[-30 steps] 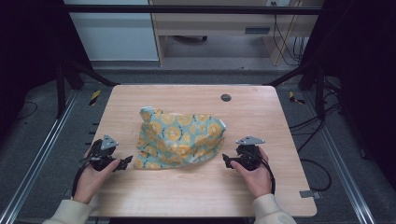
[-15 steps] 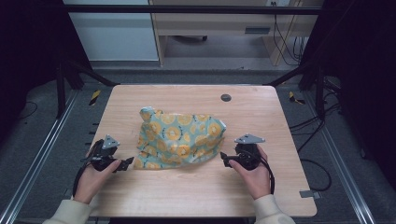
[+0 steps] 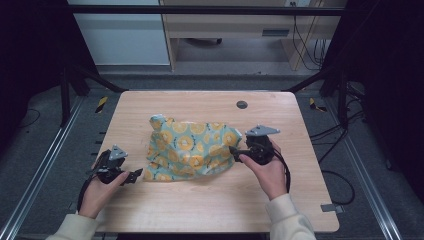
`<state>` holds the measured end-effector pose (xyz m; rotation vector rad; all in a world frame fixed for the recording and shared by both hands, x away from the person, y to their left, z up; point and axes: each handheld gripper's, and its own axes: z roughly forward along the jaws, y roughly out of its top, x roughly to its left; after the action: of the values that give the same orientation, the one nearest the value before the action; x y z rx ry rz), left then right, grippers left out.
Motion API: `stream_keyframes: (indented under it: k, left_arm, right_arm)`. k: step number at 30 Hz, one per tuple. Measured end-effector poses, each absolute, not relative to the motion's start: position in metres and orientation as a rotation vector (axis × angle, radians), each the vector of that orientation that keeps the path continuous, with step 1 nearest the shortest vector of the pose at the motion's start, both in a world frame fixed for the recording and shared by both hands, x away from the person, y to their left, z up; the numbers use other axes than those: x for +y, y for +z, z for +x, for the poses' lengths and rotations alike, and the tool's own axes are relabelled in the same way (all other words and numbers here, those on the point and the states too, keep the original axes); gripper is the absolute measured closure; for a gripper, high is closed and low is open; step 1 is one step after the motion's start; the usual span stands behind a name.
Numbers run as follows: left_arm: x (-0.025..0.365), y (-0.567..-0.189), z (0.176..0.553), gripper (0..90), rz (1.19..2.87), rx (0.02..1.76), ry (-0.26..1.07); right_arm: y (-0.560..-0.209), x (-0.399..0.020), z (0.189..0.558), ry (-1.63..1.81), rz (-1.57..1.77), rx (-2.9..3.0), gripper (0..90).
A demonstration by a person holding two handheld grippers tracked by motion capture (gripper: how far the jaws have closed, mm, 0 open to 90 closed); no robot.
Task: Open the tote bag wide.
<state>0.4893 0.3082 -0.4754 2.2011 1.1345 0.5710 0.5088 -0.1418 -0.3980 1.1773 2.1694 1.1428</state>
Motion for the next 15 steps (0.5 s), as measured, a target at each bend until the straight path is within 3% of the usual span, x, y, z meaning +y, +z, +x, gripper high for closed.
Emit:
stream_keyframes:
  k: [5, 12, 13, 15]
  left_arm:
    - [0.307, -0.475, 0.489, 9.0, 2.210, 1.128, 0.569]
    - [0.307, -0.475, 0.489, 9.0, 2.210, 1.128, 0.570]
    - [0.307, -0.475, 0.489, 9.0, 2.209, 1.127, 0.571]
    - [0.307, -0.475, 0.489, 9.0, 2.209, 1.127, 0.572]
  right_arm:
    - [-0.382, -0.127, 0.533, 1.120, 1.182, 2.200, 27.6]
    - [-0.390, -0.119, 0.562, 1.134, 1.243, 2.260, 32.8]
    - [-0.393, -0.116, 0.565, 1.145, 1.244, 2.282, 43.0]
    - [-0.394, -0.113, 0.565, 1.168, 1.228, 2.296, 54.9]
